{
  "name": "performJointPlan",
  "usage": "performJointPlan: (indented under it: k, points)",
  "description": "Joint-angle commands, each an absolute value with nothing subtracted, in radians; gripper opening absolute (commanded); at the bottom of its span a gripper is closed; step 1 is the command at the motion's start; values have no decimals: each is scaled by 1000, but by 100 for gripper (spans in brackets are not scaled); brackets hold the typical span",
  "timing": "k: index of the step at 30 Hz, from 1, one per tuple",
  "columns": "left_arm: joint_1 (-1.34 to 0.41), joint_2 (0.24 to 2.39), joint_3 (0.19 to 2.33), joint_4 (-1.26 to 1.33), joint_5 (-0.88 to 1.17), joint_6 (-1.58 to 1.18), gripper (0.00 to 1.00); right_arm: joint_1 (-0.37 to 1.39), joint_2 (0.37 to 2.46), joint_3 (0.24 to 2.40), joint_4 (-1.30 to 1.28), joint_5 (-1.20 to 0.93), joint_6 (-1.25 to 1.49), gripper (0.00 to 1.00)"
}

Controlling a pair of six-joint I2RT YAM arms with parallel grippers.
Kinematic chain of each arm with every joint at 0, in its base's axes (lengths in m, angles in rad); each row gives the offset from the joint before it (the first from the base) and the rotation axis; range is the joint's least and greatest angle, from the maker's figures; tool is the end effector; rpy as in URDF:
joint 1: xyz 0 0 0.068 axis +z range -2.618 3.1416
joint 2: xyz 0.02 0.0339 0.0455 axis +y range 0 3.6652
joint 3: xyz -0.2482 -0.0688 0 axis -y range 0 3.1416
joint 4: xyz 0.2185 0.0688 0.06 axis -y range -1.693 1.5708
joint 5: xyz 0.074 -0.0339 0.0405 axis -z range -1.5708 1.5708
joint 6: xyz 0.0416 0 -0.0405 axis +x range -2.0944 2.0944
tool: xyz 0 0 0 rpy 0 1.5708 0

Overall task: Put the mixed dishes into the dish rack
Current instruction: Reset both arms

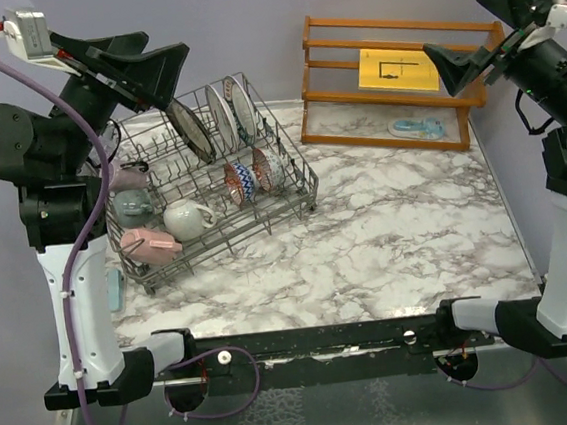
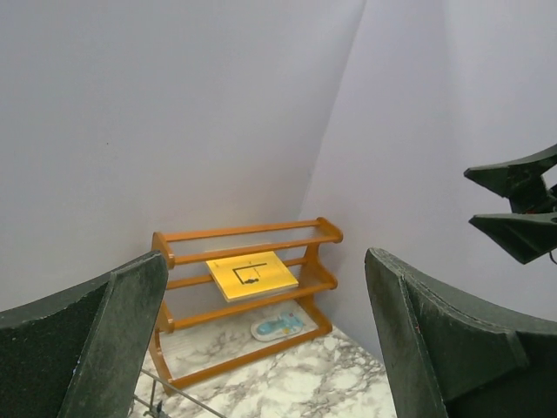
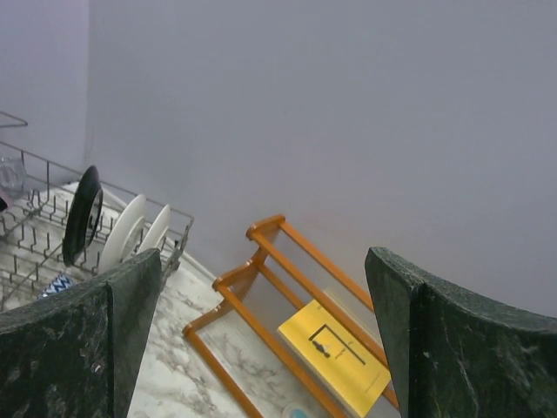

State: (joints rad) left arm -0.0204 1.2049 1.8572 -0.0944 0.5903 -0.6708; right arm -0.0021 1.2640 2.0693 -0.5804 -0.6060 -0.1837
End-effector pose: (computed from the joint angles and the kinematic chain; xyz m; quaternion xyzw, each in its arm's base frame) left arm 0.1600 -0.0264 0.5831 0.0928 0.5210 -0.4162 0.7394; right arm 0.1587 0.0234 0.5734 -0.2863 0.5713 0.1159 0.7604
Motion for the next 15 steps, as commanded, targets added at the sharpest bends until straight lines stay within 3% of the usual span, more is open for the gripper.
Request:
performJointPlan:
  k: [1,15]
  points:
    - [-15,1218,1922,-181,613,-638,99,-8,1295,2169,-673,-563,-137,100]
    - [-15,1213,1878,-145,659,-621,99,-35,1317,2282,-713,-463,26,100]
